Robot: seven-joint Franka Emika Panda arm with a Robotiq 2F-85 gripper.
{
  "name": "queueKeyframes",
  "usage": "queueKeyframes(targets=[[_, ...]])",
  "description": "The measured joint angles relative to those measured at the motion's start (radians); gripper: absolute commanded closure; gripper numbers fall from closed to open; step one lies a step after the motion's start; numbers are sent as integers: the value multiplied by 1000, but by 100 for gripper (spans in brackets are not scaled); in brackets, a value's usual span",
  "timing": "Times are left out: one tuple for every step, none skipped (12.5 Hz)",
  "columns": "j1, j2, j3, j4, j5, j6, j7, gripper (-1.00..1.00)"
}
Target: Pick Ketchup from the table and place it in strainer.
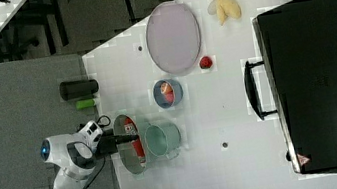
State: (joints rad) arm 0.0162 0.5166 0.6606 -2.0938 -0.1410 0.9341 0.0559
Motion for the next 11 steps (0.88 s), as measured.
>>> queueKeyframes(targets=[[-8,-29,2,10,-2,-25,29,-100],[-20,-77,5,18,-2,-62,52,-100],[-34,-141,8,20,-3,-106,66,-100],[-48,-216,8,23,-4,-151,74,-100],[-62,-292,4,39,-5,-210,78,-100],[-76,-360,-3,70,-3,-278,92,-100],[-103,-427,-4,99,3,-329,101,-100],[-130,-494,-12,121,17,-380,104,-100],[-140,-549,-44,151,29,-443,106,-100],[-149,-597,-89,177,41,-496,106,-100],[-170,-638,-129,195,65,-556,106,-100]])
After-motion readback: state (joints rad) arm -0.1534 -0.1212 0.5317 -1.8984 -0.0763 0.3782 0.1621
